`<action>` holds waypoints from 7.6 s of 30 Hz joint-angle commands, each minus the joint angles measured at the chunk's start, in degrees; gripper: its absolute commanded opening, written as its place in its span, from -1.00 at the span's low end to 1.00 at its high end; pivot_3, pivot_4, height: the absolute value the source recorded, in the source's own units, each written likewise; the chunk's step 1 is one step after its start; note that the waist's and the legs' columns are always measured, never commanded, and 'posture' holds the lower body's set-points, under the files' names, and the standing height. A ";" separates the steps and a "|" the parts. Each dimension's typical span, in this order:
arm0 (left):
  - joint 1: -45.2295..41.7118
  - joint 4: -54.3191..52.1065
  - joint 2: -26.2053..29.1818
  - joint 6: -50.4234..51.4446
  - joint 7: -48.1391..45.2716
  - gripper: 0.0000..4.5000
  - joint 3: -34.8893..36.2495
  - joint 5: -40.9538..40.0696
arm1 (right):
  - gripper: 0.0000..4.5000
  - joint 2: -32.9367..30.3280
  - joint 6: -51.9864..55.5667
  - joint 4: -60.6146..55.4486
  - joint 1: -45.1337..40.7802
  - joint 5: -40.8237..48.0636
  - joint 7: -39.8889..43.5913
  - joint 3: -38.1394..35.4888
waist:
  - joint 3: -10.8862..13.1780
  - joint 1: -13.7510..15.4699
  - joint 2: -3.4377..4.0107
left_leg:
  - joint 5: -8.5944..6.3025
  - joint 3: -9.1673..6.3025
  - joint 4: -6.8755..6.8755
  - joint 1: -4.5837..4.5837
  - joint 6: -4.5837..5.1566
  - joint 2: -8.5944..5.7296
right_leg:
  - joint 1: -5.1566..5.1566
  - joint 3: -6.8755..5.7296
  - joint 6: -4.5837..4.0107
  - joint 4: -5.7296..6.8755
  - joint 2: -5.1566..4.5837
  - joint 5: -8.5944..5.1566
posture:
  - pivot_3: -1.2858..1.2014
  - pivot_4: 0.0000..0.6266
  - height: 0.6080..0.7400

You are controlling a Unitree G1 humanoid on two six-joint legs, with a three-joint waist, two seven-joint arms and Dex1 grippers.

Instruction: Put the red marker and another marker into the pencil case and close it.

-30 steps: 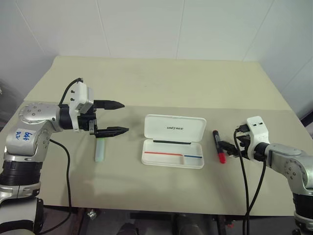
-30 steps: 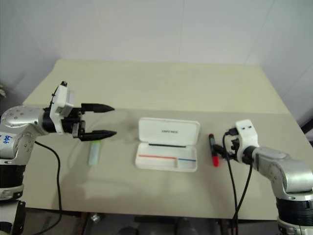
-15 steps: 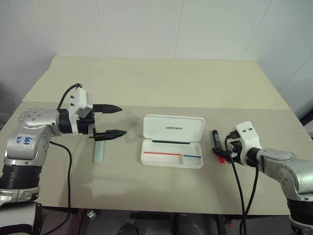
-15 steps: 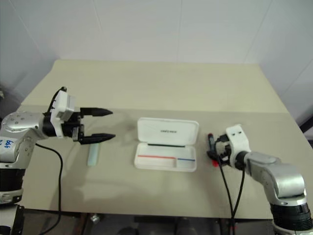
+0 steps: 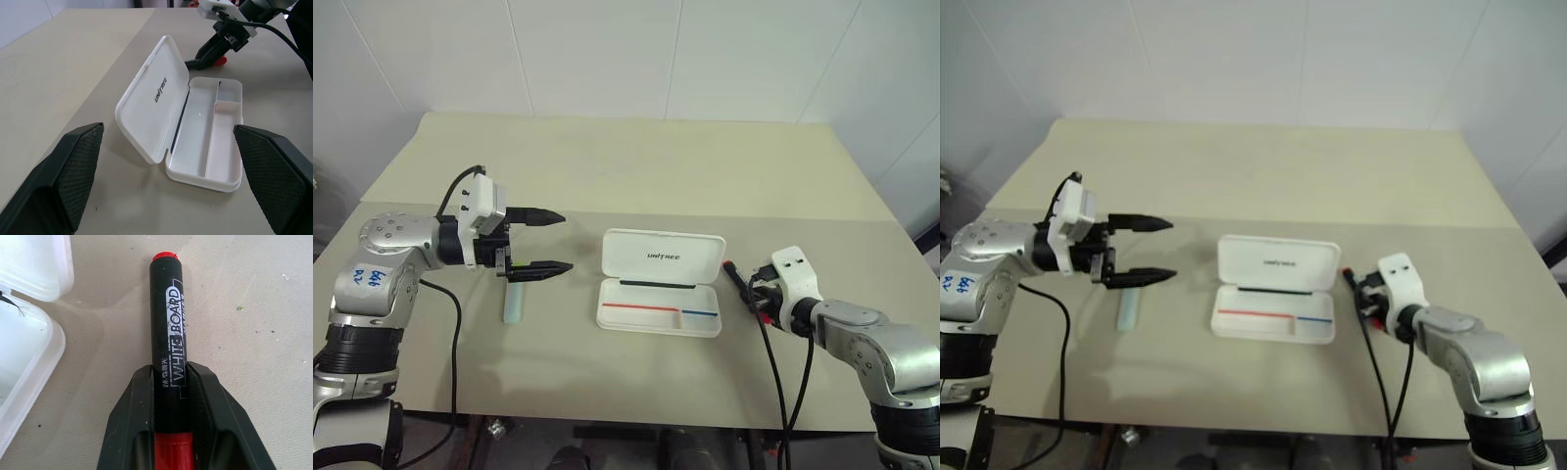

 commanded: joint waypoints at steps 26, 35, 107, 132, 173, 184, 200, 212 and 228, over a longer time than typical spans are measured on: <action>-3.89 2.27 -3.71 -2.92 -1.02 1.00 -2.40 1.14 | -0.71 -1.34 -28.59 15.25 -17.58 -2.62 2.95 -12.63 | 0.07 -0.26 0.06 | 0.14 0.16 -0.05 -0.73 -0.16 0.02 | -0.88 0.01 -0.02 0.36 -0.03 0.11 | 0.03 -0.52 1.00; -1.76 2.41 -2.35 -3.30 -1.80 1.00 -0.58 0.55 | -0.71 -5.65 -44.49 11.41 -18.28 0.90 26.36 -4.55 | 0.08 -0.43 0.07 | 0.12 0.16 -0.06 -0.72 -0.12 0.02 | -0.87 0.01 -0.02 0.36 -0.02 0.11 | 0.03 -0.52 1.00; 34.60 -30.36 -22.89 11.56 55.69 1.00 10.23 15.14 | 0.99 -8.67 -36.68 -0.30 -3.11 7.84 39.99 -2.95 | 0.03 0.11 -0.06 | 0.07 0.06 0.74 -0.42 -0.02 -0.02 | -0.55 0.03 -0.05 0.85 -0.04 0.17 | 0.03 -0.52 1.00; 33.46 -23.53 -29.75 23.05 65.51 0.92 6.45 19.81 | 1.00 -10.66 -37.22 -1.72 -1.39 9.27 39.16 -3.56 | 0.03 0.51 -0.09 | 0.07 0.01 0.70 0.29 -0.02 -0.04 | 0.34 0.03 -0.03 0.53 -0.02 0.22 | 0.03 -0.52 1.00; 15.65 -7.15 -5.11 -5.81 16.89 -0.51 8.81 5.27 | 1.00 -16.03 -46.52 6.31 0.76 6.20 46.45 -5.07 | 0.13 0.21 -0.22 | 0.34 0.20 -0.34 -0.07 -0.15 0.04 | -0.03 -0.04 -0.14 -0.79 -0.07 0.61 | 0.03 -0.52 1.00; 7.52 -10.60 -4.36 -1.91 4.76 -0.51 0.41 -0.76 | 1.00 -19.02 -51.40 11.93 5.53 1.98 45.72 -10.46 | 0.21 0.09 -0.16 | 0.31 0.28 -0.12 -0.03 -0.07 0.04 | 0.01 -0.01 -0.08 -0.58 -0.08 0.63 | 0.03 -0.52 1.00; -1.76 -0.71 -12.05 -8.06 2.14 -0.51 -18.53 13.10 | 1.00 -16.92 -47.47 0.79 14.91 3.67 38.10 -16.01 | 0.23 0.18 -0.14 | 0.34 0.29 0.03 0.07 -0.03 0.03 | 0.10 0.10 -0.06 -0.40 0.00 0.64 | 0.03 -0.52 1.00; -1.05 3.51 -15.14 -10.41 2.04 -0.51 -22.34 18.23 | 1.00 -15.46 -45.67 -3.79 17.77 4.98 34.10 -16.80 | 0.23 0.22 -0.14 | 0.36 0.27 0.06 0.08 0.01 0.03 | 0.10 0.12 -0.06 -0.30 0.03 0.64 | 0.03 -0.52 1.00; -1.66 5.99 -17.09 -11.26 2.50 -0.51 -23.36 21.73 | 1.00 -14.36 -45.74 -4.76 17.36 5.44 31.65 -15.34 | 0.23 0.25 -0.14 | 0.37 0.25 0.11 0.10 0.03 0.03 | 0.11 0.14 -0.06 -0.19 0.04 0.64 | 0.03 -0.52 1.00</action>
